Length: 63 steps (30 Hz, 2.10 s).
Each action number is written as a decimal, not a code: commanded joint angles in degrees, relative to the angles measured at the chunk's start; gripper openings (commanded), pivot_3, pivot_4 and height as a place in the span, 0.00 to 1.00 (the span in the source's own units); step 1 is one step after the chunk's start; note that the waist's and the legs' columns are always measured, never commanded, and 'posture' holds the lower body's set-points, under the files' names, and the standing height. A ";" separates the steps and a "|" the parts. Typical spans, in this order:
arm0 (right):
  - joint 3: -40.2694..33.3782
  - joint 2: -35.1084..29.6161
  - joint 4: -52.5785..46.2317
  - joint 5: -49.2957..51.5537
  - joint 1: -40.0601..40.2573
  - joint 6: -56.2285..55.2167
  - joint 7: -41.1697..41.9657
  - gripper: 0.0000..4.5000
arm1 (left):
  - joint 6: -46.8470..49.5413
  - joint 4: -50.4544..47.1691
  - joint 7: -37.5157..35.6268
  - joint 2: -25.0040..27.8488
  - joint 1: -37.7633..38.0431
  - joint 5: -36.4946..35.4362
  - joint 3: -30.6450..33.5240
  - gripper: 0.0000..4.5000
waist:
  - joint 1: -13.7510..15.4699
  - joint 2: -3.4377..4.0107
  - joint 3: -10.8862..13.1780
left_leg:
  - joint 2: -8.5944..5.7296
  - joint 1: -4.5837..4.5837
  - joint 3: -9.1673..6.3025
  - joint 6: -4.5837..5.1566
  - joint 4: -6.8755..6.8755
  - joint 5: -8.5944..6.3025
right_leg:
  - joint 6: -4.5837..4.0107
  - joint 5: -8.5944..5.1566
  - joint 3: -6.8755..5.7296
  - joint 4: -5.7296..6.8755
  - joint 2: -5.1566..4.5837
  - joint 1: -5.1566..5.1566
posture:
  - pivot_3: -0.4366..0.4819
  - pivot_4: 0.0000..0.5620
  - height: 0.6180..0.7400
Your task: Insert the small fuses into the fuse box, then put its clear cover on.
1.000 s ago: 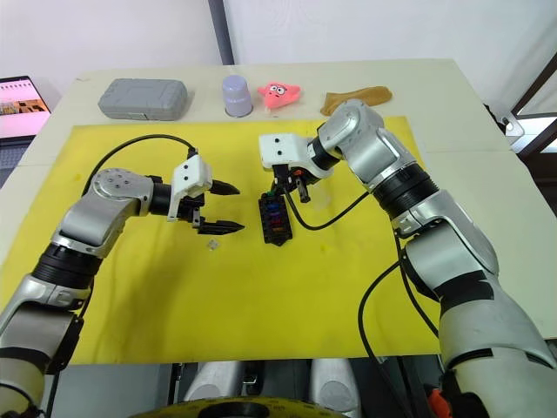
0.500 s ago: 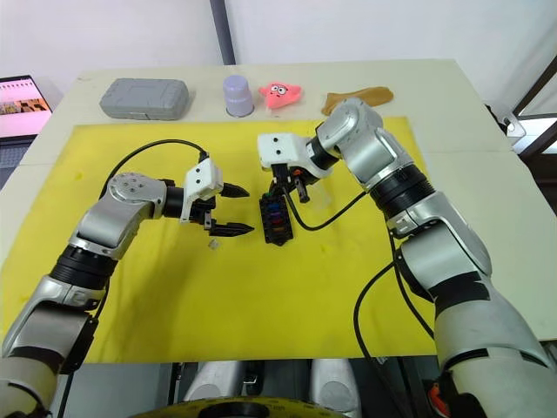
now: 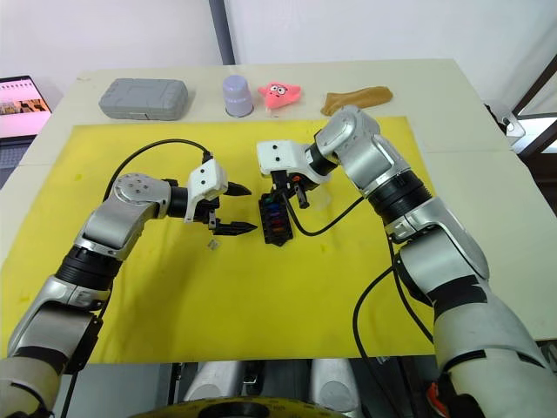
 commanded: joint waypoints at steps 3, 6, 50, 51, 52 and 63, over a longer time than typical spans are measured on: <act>-2.52 0.88 0.28 -0.57 -0.96 -1.31 -0.50 0.00 | -0.64 -1.78 0.02 0.02 -0.25 0.30 0.30 0.99 | 0.00 0.00 0.00 | 0.00 0.00 0.00 0.00 0.00 0.00 | 0.00 0.00 0.00 0.00 0.00 0.00 | 0.48 0.27 0.92; -2.53 1.07 0.87 -1.00 -0.89 -1.67 -0.58 0.00 | -0.60 -1.97 -0.06 0.04 -0.14 0.37 0.31 0.99 | 0.03 0.00 0.00 | 0.00 0.00 0.00 0.00 0.00 0.00 | 0.00 0.00 0.00 0.00 0.00 0.00 | 0.48 0.27 0.92; -1.87 3.12 3.16 -6.01 -3.37 -2.94 6.39 0.00 | -1.41 -2.08 0.44 -0.51 0.47 0.98 0.25 0.99 | -0.01 0.01 -0.01 | -0.01 0.03 -0.01 -0.01 0.00 0.01 | 0.00 0.00 0.00 0.02 0.01 0.01 | 0.48 0.27 0.92; -1.92 3.12 3.30 -6.07 -3.60 -3.07 6.48 0.00 | -1.44 -2.14 0.46 -0.50 0.59 1.01 0.22 0.99 | -0.01 0.01 -0.01 | -0.01 0.03 -0.01 -0.01 0.00 0.01 | 0.00 0.00 0.00 0.02 0.01 0.01 | 0.48 0.27 0.92; -1.96 3.13 3.42 -6.11 -3.77 -3.17 6.56 0.00 | -1.45 -2.17 0.47 -0.50 0.66 1.03 0.20 0.99 | -0.02 0.01 -0.01 | -0.01 0.03 -0.01 -0.01 0.00 0.01 | 0.00 0.00 0.00 0.02 0.00 0.01 | 0.48 0.27 0.92; -0.82 4.12 5.05 -8.27 -3.47 -5.52 6.00 0.00 | -1.73 -2.19 0.57 -0.95 0.89 1.66 0.25 0.99 | -0.04 0.01 -0.01 | -0.01 0.03 -0.01 -0.02 0.00 0.01 | 0.00 0.00 0.00 0.04 0.00 0.01 | 0.48 0.27 0.92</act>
